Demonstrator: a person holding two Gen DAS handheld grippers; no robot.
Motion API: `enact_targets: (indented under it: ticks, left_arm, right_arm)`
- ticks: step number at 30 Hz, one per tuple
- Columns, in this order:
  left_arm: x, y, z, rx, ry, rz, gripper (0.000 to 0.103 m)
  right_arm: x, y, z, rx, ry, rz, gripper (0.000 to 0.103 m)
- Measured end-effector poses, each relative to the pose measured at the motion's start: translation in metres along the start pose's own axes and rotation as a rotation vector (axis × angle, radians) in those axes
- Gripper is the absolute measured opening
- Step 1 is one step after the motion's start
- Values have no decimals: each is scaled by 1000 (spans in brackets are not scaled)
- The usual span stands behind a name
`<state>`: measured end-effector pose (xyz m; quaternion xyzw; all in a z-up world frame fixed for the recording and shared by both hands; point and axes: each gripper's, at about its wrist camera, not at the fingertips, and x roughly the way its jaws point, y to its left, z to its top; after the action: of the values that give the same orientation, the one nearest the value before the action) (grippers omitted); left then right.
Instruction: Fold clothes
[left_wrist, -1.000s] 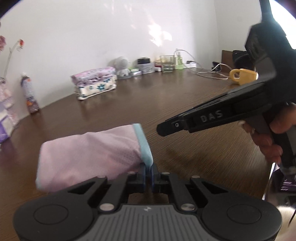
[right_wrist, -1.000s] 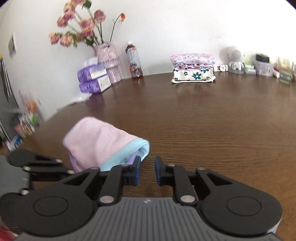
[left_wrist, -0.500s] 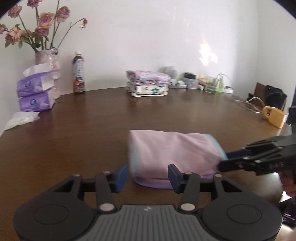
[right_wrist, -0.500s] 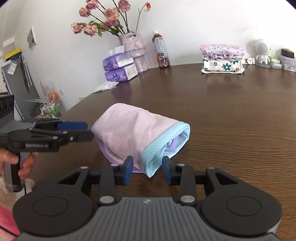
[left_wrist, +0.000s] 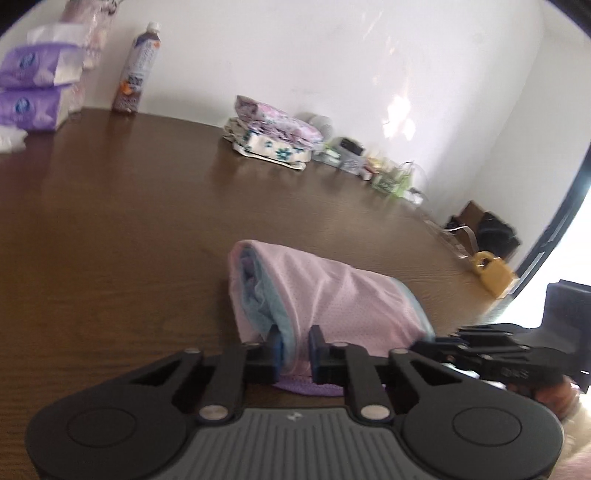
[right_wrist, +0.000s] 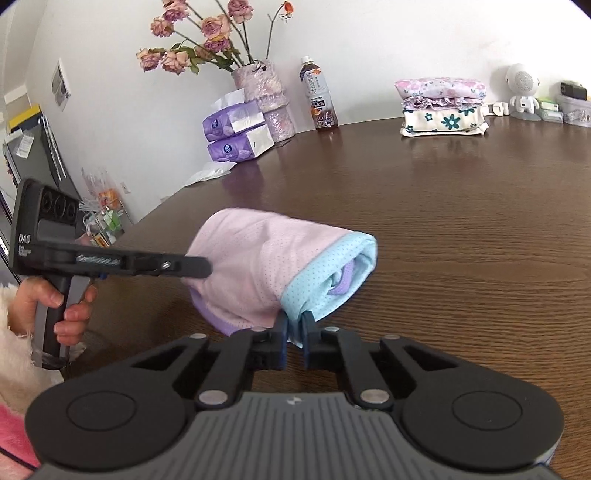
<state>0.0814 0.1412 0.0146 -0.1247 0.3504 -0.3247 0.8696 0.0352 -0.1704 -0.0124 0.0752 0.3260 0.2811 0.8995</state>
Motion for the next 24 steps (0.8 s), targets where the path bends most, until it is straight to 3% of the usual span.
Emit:
enact_targets:
  ticks: [5, 11, 13, 16, 24]
  left_arm:
    - [-5, -3, -10, -30, 14, -94, 5]
    - [-2, -23, -26, -44, 22, -122, 5]
    - [-1, -32, -30, -36, 25, -123, 9]
    - [4, -42, -36, -17, 38, -127, 10]
    - [11, -59, -45, 20, 66, -119, 11]
  right_arm:
    - [-3, -21, 6, 10, 2, -21, 5]
    - [-2, -33, 12, -9, -1, -67, 6]
    - [-4, -39, 13, 14, -6, -70, 11]
    - [-13, -46, 14, 46, -28, -85, 28]
    - [-35, -54, 12, 68, -80, -126, 36]
